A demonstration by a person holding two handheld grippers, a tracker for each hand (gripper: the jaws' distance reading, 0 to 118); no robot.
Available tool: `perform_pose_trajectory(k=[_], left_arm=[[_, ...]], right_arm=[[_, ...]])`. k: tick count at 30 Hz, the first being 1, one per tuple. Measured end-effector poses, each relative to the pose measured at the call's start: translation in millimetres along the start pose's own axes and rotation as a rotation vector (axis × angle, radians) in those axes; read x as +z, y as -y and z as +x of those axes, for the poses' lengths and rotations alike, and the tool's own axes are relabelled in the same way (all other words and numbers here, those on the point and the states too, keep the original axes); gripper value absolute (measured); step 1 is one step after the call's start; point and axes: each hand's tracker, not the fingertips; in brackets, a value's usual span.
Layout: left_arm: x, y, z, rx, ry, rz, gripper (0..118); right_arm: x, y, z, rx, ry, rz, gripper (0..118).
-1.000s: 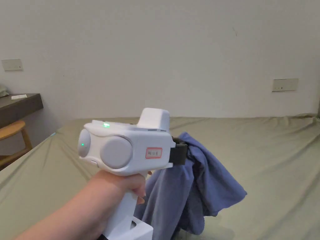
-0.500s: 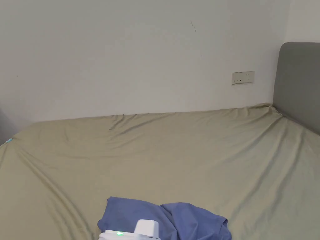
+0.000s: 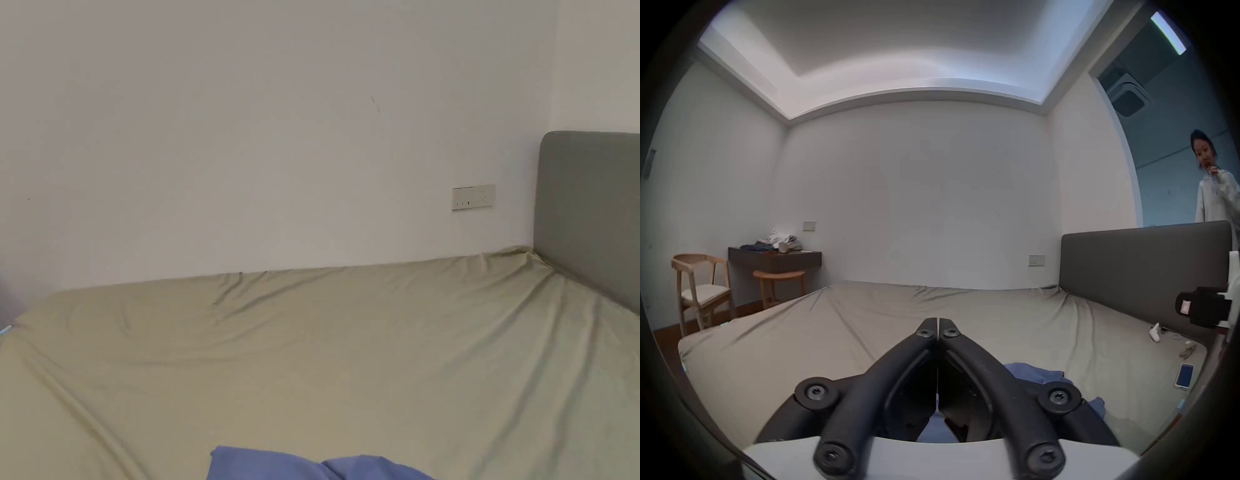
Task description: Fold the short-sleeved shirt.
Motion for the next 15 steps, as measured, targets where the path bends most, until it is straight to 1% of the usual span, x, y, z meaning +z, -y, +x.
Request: perform_pose_trajectory(k=[2, 4, 6, 9, 10, 12, 14, 15], left_arm=[[8, 8, -5, 0.009, 0.037, -0.033, 0], [4, 10, -3, -0.044, 0.065, -0.062, 0], [3, 9, 3, -0.096, 0.052, -0.051, 0], [-34, -12, 5, -0.076, 0.080, -0.058, 0], [-59, -20, 6, -0.075, 0.100, -0.141, 0], [-126, -33, -1, -0.012, 0.157, -0.342, 0], [-199, -27, -10, 0.140, 0.269, -0.574, 0], [-246, -17, -24, 0.201, 0.345, -0.704, 0]], right_arm=[[-2, -1, -7, 0.012, -0.009, 0.011, 1], [-6, -2, -12, 0.030, -0.022, 0.012, 1], [-9, -2, -15, 0.037, -0.036, 0.006, 1], [-16, 0, -17, 0.036, -0.041, -0.012, 1], [-19, 1, -17, 0.035, -0.044, -0.030, 1], [-29, 3, -18, 0.055, -0.065, -0.106, 1], [-37, 8, -17, 0.062, -0.077, -0.136, 1], [-42, 11, -15, 0.062, -0.086, -0.149, 1]])
